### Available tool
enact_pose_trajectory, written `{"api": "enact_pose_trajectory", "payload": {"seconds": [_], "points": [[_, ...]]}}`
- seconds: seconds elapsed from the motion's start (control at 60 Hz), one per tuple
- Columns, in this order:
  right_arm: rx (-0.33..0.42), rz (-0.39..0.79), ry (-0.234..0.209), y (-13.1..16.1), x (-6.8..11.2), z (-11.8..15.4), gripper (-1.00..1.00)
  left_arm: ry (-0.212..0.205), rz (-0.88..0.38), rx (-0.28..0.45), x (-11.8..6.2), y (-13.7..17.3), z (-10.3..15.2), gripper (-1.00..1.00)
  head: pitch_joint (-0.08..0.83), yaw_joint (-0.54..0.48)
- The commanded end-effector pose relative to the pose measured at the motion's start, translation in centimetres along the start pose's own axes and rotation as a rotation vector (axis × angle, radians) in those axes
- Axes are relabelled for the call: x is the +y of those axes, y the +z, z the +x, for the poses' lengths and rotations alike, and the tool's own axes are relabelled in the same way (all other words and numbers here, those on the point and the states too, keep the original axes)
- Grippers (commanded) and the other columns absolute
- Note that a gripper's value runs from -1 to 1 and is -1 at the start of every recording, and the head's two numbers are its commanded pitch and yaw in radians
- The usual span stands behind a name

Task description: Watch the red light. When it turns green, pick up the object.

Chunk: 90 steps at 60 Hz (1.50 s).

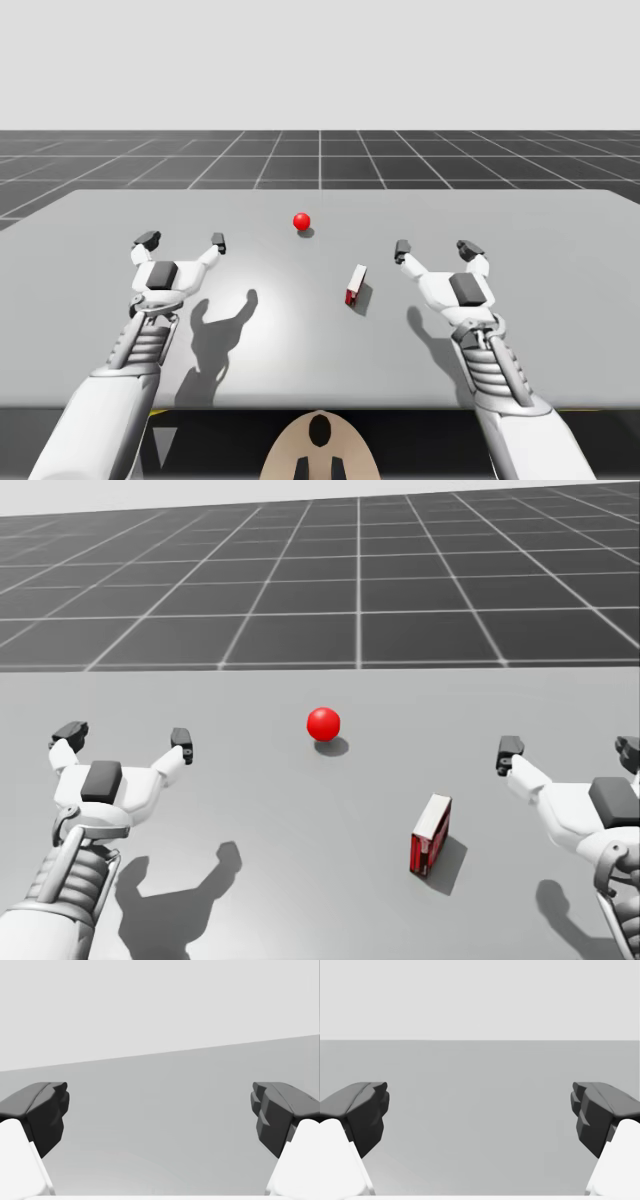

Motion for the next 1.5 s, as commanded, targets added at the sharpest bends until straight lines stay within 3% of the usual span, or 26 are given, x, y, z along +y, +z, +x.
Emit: {"api": "enact_pose_trajectory", "payload": {"seconds": [0.017, 0.733, 1.1, 1.317, 1.4, 1.45, 1.5], "points": [[0.004, 0.007, -0.014, 0.1, 0.5, -0.2, -1.00, -0.002, -0.001, -0.001, 0.0, 0.0, 0.0, -1.00, 0.410, 0.08], [0.000, 0.008, -0.005, 0.1, 0.4, -0.2, -1.00, -0.003, -0.005, -0.002, 0.0, 0.1, 0.0, -1.00, 0.421, 0.07], [0.009, 0.010, -0.003, 0.1, 0.5, -0.5, -1.00, -0.001, -0.007, -0.006, 0.0, 0.2, 0.1, -1.00, 0.595, -0.10], [0.016, 0.014, -0.006, -0.1, 0.7, -0.6, -1.00, 0.000, -0.008, -0.008, 0.0, 0.2, 0.2, -1.00, 0.634, -0.15], [0.027, 0.084, -0.021, 0.3, 1.3, -0.6, -1.00, 0.001, -0.007, -0.009, 0.0, 0.3, 0.3, -1.00, 0.632, -0.15], [0.029, 0.116, -0.007, 0.6, 1.7, -0.5, -1.00, 0.000, -0.006, -0.010, -0.1, 0.3, 0.3, -1.00, 0.630, -0.15], [0.042, 0.178, -0.026, 0.8, 2.0, -0.3, -1.00, -0.002, -0.006, -0.011, -0.1, 0.3, 0.3, -1.00, 0.628, -0.14]]}}
